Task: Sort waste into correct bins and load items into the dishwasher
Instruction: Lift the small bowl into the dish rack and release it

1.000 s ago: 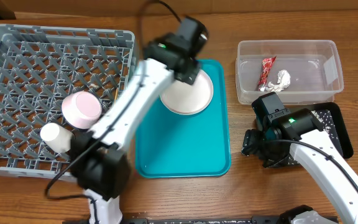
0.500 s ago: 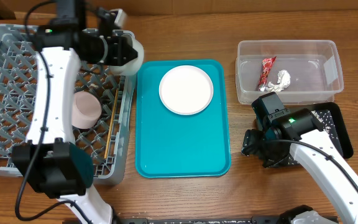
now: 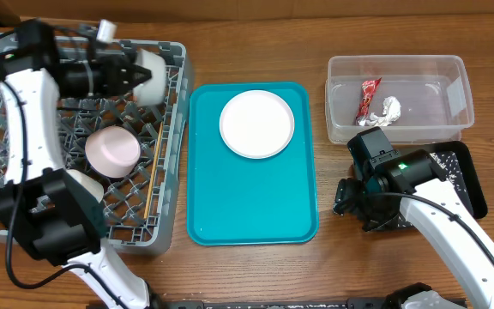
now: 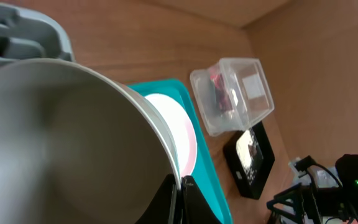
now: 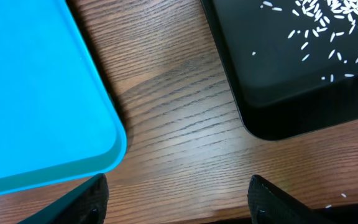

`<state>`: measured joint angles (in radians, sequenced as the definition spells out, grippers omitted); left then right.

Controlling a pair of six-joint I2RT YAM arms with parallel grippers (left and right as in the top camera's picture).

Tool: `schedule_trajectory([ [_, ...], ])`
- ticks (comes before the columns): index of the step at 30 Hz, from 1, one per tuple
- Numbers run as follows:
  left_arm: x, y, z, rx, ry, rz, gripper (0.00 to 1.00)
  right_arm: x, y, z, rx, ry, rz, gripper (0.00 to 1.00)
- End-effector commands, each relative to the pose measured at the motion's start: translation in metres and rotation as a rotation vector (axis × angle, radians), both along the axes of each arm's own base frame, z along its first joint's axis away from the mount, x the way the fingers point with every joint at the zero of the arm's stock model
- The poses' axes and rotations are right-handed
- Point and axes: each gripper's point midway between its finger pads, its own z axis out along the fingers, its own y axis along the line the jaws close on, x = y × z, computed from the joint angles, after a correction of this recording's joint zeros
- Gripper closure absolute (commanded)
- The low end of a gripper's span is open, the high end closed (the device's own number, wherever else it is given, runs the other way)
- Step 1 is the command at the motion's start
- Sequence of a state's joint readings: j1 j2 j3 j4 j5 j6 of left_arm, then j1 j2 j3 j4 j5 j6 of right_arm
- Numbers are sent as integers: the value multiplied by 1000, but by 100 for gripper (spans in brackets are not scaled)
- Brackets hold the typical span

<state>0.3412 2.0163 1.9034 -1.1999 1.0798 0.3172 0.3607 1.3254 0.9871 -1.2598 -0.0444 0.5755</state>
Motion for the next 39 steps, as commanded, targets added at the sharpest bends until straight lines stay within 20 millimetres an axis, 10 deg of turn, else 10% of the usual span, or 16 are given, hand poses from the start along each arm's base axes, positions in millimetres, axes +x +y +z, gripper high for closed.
schedule_trajectory([
  [1, 3, 0, 1, -105, -70, -47, 96, 3, -1, 2, -7, -9, -4, 27],
  [9, 14, 9, -23, -235, -48, -44, 96, 1, -2, 2, -10, -1, -4, 27],
  [18, 7, 73, -55, -227, 47, 107, 96, 0, -2, 2, -11, 2, -4, 27],
  [23, -10, 111, -66, -197, 128, 204, 70, 1, -2, 2, -9, -2, -4, 27],
  [25, -16, 125, -64, -220, 138, 240, 38, 1, -2, 2, -9, -4, -4, 27],
  [29, -26, 144, -52, -290, 135, 298, 13, 1, -2, 2, -9, -4, -4, 27],
  [39, -45, 128, 17, -160, -1, 276, 0, 1, -3, 2, -17, -3, -5, 27],
])
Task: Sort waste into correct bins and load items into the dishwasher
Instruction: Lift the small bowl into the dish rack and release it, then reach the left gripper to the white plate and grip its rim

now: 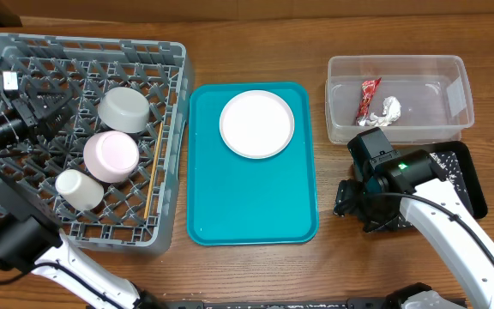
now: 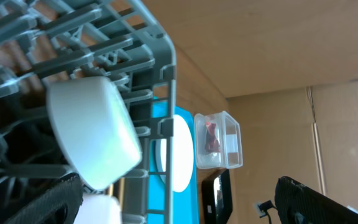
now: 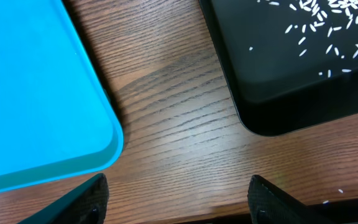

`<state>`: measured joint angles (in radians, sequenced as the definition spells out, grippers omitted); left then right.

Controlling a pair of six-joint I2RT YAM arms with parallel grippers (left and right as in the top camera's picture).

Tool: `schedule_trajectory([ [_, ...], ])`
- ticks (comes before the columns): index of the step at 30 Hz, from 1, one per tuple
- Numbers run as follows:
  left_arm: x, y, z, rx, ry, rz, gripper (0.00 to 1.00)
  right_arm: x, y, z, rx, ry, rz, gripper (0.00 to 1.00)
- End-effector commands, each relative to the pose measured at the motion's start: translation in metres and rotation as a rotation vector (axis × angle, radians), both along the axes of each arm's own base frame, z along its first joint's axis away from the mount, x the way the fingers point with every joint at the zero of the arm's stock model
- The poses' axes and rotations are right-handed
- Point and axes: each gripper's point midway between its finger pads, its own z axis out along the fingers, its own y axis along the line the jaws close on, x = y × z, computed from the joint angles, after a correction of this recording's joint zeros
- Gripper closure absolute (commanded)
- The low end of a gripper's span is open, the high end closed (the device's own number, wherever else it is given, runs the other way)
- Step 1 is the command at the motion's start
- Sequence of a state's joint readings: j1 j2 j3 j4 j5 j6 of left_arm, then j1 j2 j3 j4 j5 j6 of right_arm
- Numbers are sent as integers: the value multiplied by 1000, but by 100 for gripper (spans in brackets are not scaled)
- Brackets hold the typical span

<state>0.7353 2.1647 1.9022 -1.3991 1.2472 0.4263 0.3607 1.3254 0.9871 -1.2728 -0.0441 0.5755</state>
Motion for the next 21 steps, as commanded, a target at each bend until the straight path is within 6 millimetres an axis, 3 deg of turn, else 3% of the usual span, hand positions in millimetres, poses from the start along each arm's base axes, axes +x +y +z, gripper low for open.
schedule_trajectory([
  [1, -8, -34, 58, 160, -120, -65, 0, 4, -2, 2, -13, -16, -6, 27],
  [4, -9, -65, 67, 274, -85, -120, 0, 9, -9, 3, -40, -33, -74, 26],
  [7, -4, -105, 64, 388, -15, -185, 0, 19, -17, 9, -30, -60, -123, 23],
  [10, 2, -159, 43, 540, 77, -281, 0, 32, -30, 18, 1, -84, -210, 2],
  [11, 3, -170, 36, 579, 103, -299, 0, 35, -33, 20, 12, -88, -225, 0],
  [15, 3, -229, 5, 803, 181, -388, 0, 50, -42, 29, 104, -124, -254, 0],
  [19, -4, -299, -18, 939, 147, -528, 0, 59, -50, 33, 184, -151, -279, 0],
  [21, -11, -336, -40, 1016, 147, -595, 0, 60, -56, 33, 193, -152, -303, 0],
])
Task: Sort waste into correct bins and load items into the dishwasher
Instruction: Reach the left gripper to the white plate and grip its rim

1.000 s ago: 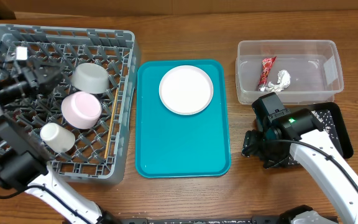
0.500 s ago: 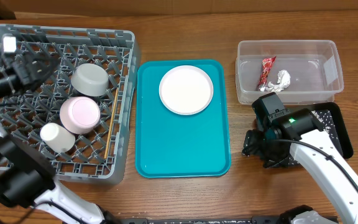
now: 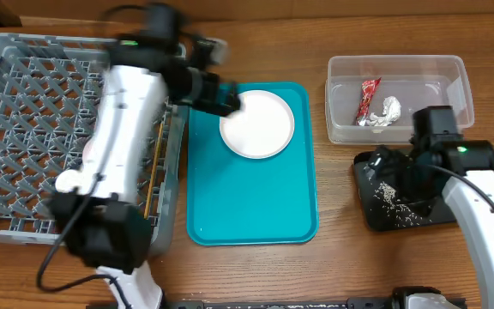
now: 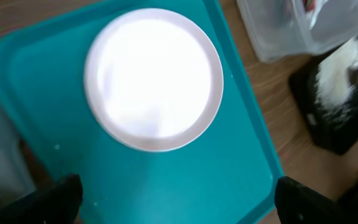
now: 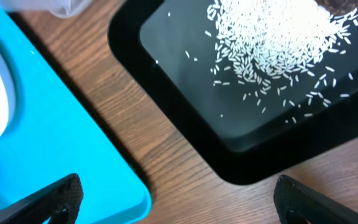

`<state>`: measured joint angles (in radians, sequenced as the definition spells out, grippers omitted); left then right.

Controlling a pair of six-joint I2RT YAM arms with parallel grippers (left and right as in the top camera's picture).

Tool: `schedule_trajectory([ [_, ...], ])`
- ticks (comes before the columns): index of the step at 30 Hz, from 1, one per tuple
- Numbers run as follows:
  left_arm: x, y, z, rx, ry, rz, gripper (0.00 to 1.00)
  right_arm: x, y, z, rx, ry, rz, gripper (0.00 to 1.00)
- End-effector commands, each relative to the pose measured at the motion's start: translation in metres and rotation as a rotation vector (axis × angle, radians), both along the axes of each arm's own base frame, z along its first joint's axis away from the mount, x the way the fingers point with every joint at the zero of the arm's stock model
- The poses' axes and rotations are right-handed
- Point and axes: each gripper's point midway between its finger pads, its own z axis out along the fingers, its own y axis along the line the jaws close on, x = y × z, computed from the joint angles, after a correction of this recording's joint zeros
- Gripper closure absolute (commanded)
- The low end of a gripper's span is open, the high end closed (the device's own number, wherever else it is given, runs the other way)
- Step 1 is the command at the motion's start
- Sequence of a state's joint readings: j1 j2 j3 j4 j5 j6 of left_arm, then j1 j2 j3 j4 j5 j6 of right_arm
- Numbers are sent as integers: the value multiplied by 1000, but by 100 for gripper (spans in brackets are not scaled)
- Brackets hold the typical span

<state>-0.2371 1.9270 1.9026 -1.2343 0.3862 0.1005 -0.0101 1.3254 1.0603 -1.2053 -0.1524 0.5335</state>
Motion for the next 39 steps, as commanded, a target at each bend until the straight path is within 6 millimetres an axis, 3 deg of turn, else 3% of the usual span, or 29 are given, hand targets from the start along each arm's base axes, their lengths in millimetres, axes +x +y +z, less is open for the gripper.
schedule_trajectory([
  [1, -4, -27, -42, 211, 19, -7, 0, 7, 1, 9, 57, -35, 12, 0],
  [7, -23, -83, -107, 313, 90, -117, 0, 4, -1, 9, 53, -29, 32, 0],
  [13, -29, -94, -157, 399, 133, -156, 0, 4, -1, 9, 54, -27, 32, 0],
  [17, -32, -92, -174, 420, 169, -162, 21, 2, -1, 9, 54, -21, 32, 0],
  [20, -34, -91, -175, 425, 178, -163, 59, 2, -1, 9, 54, -21, 32, 0],
  [21, -34, -91, -174, 424, 177, -163, 68, 2, -1, 9, 54, -21, 32, 0],
  [25, -35, -90, -168, 425, 172, -163, 71, 2, -1, 9, 54, -19, 32, 0],
  [28, -25, -92, -147, 400, 129, -147, 95, 0, 0, 8, 55, -11, 32, 0],
  [34, 2, -95, -80, 313, -20, -97, 96, -2, 0, 8, 56, -3, 31, 0],
  [38, 8, -92, -42, 271, -96, -74, 96, -2, 0, 8, 56, -3, 31, 0],
  [39, 5, -90, -37, 269, -97, -72, 86, -2, 0, 8, 55, -3, 31, 0],
])
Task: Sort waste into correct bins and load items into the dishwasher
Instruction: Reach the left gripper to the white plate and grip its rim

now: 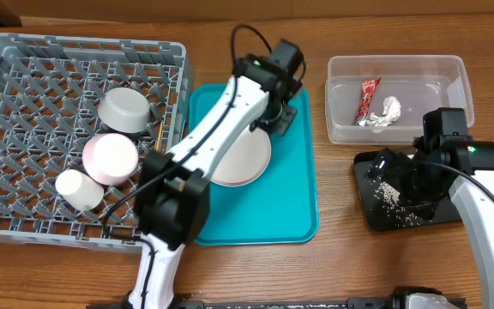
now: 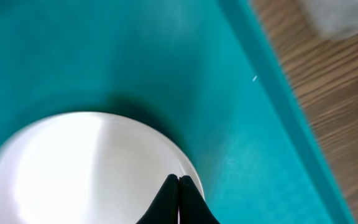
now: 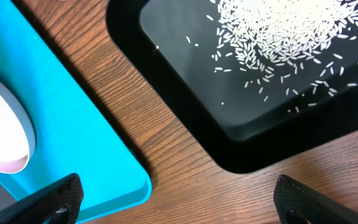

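Observation:
The white plate is over the front-left part of the teal tray, with a dark shadow along its rim. My left gripper is shut on the plate's rim, its black fingertips pressed together. In the grey dishwasher rack sit a grey bowl, a pink bowl and a white cup. My right gripper is wide open and holds nothing, over bare wood between the teal tray and the black tray.
A clear bin at the back right holds a red wrapper and crumpled foil. The black tray carries loose rice. A chopstick lies at the rack's right side. My left arm reaches across the tray.
My left gripper was open above the plate at the tray's far middle. It is now shut on the plate's rim, and the plate is nearer the tray's front left. The right arm has barely moved.
My left gripper held the grey bowl over the rack's far edge. Then the bowl sat in the rack and the gripper was open at the rack's left. It was then open over the white plate, and is now shut on its rim. My right gripper stayed open throughout.

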`<state>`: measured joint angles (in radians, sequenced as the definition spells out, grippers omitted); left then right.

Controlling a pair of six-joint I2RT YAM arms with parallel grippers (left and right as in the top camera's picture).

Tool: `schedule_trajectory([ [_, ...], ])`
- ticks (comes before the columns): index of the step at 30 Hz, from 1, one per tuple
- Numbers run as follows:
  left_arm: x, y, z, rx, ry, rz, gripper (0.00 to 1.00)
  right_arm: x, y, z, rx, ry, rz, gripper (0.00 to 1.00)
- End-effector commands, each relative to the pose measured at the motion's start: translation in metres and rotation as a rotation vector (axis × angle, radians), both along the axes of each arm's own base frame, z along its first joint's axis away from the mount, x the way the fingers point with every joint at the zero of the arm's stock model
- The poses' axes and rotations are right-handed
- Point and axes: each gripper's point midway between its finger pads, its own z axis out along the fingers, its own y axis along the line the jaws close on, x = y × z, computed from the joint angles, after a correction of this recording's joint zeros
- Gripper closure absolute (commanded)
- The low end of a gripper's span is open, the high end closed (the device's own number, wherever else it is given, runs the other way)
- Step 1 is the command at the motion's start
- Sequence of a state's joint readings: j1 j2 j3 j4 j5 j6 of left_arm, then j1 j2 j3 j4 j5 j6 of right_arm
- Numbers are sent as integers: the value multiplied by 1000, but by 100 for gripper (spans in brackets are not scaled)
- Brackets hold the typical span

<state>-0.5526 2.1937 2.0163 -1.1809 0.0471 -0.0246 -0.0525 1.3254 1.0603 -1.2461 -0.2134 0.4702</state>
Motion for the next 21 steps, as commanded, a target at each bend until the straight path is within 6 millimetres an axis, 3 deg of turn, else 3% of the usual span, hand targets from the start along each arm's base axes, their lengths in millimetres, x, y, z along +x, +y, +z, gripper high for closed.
schedule_trajectory([
  [1, 4, 4, 51, -55, -89, 22, 66, 7, -1, 7, 3, -30, 3, 0],
  [2, 1, 5, 48, -50, -71, 45, 57, 7, -1, 7, 3, -30, 3, 0],
  [6, -13, 9, 22, -17, 10, 104, 47, 7, -1, 7, 3, -30, 3, 0],
  [15, -55, 20, -67, 45, 179, 165, 51, 7, -1, 7, 3, -30, 3, 0],
  [21, -77, 18, -95, 35, 235, 146, 55, 7, -1, 7, 3, -30, 3, 0],
])
